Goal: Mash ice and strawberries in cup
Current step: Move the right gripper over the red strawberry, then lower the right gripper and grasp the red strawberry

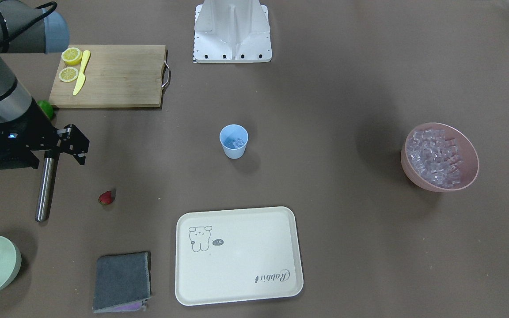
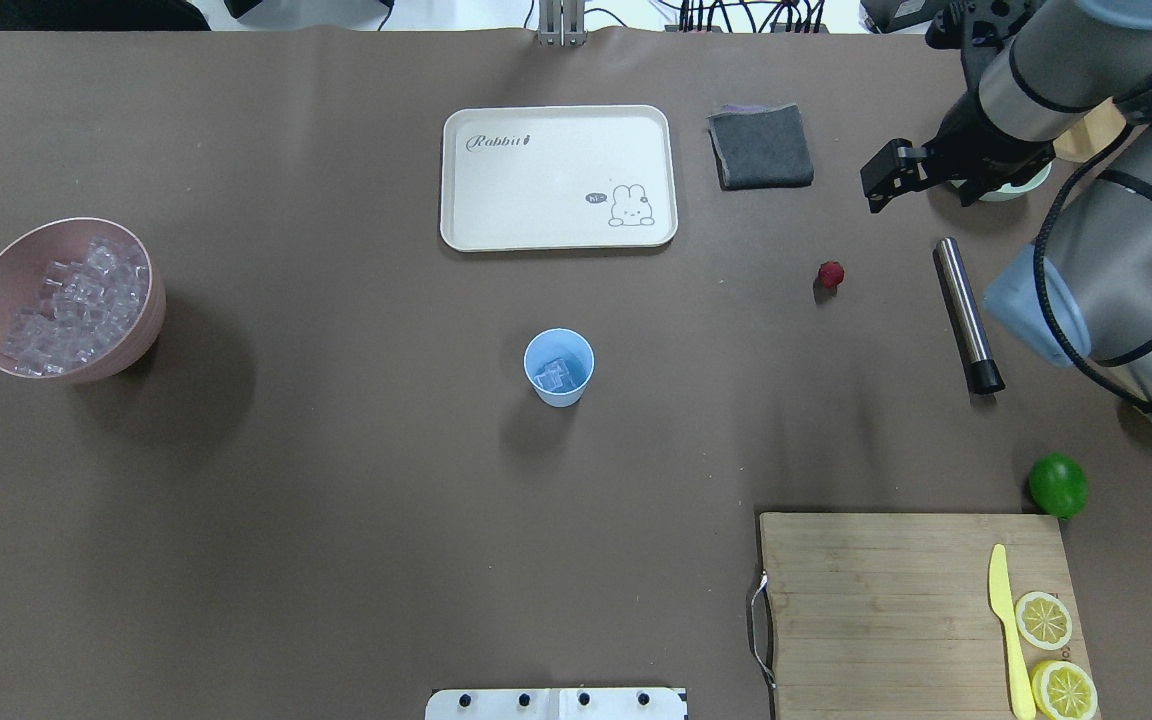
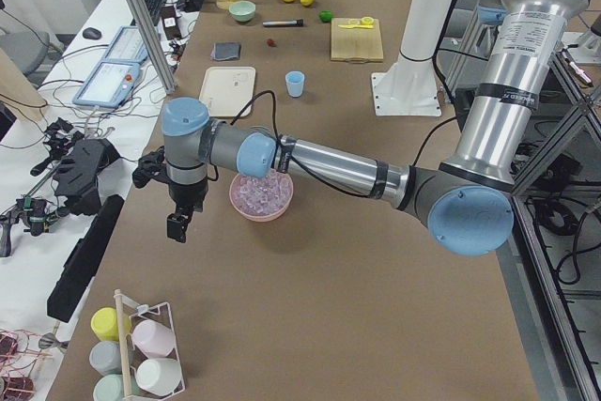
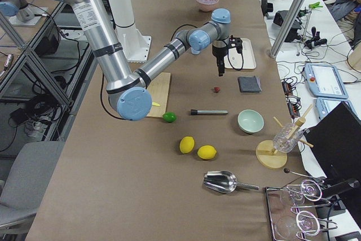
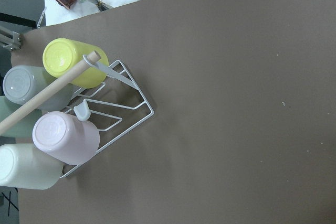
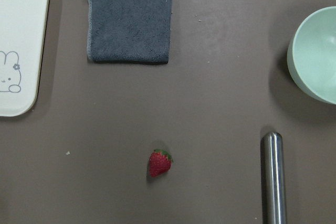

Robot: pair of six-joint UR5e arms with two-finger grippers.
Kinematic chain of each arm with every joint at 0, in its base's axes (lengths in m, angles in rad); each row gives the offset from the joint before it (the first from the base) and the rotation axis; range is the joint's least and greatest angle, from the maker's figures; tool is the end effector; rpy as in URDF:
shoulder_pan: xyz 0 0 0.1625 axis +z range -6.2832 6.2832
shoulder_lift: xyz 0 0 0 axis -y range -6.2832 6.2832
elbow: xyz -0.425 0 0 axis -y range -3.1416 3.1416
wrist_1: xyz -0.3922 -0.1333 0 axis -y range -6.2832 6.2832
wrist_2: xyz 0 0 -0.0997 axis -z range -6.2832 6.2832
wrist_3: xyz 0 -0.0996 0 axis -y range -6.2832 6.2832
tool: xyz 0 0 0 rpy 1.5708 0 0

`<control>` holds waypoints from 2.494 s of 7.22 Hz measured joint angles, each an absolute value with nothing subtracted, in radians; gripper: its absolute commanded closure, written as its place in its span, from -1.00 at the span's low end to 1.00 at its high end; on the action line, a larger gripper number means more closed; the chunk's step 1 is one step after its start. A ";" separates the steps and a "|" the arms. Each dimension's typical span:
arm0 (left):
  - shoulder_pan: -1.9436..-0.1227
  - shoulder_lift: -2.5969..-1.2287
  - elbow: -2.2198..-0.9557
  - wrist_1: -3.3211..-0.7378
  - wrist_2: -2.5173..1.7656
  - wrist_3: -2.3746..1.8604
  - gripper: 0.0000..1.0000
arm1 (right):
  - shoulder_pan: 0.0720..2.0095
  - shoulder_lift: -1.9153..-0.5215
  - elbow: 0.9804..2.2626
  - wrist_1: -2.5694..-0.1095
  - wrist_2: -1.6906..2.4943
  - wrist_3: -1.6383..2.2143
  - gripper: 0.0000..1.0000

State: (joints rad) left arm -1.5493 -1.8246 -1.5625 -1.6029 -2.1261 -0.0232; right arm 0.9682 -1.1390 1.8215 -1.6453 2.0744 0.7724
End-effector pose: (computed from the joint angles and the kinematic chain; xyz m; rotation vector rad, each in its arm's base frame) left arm -0.0677 -0.6078 0.5326 0.2580 0.5576 0.0754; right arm -0.2777 -0.5541 0.3158 0.1500 -0.7538 0.0083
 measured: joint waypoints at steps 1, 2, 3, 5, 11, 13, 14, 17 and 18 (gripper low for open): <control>-1.552 -1.813 -1.581 -1.603 -2.118 -0.023 -0.94 | 0.933 -1.120 1.783 -1.607 2.060 0.848 -1.00; -1.555 -1.795 -1.603 -1.603 -2.102 -0.023 -0.94 | 0.903 -1.109 1.718 -1.521 2.052 0.925 -1.00; -1.557 -1.783 -1.620 -1.603 -2.086 -0.023 -0.94 | 0.882 -1.105 1.643 -1.422 2.047 0.977 -1.00; -1.558 -1.775 -1.637 -1.603 -2.068 -0.024 -0.94 | 0.860 -1.105 1.565 -1.334 2.034 1.031 -0.99; -1.555 -1.775 -1.643 -1.604 -2.035 -0.025 -0.94 | 0.789 -1.114 1.518 -1.318 1.883 1.123 -0.97; -1.553 -1.775 -1.643 -1.605 -2.038 -0.027 -0.94 | 0.787 -1.111 1.492 -1.316 1.862 1.118 -0.73; -1.552 -1.775 -1.645 -1.605 -2.038 -0.029 -0.94 | 0.787 -1.110 1.487 -1.316 1.855 1.117 -0.63; -1.550 -1.764 -1.648 -1.613 -2.036 -0.032 -0.94 | 0.781 -1.108 1.475 -1.315 1.838 1.117 -0.28; -1.550 -1.759 -1.648 -1.620 -2.036 -0.033 -0.94 | 0.779 -1.108 1.474 -1.315 1.837 1.116 -0.24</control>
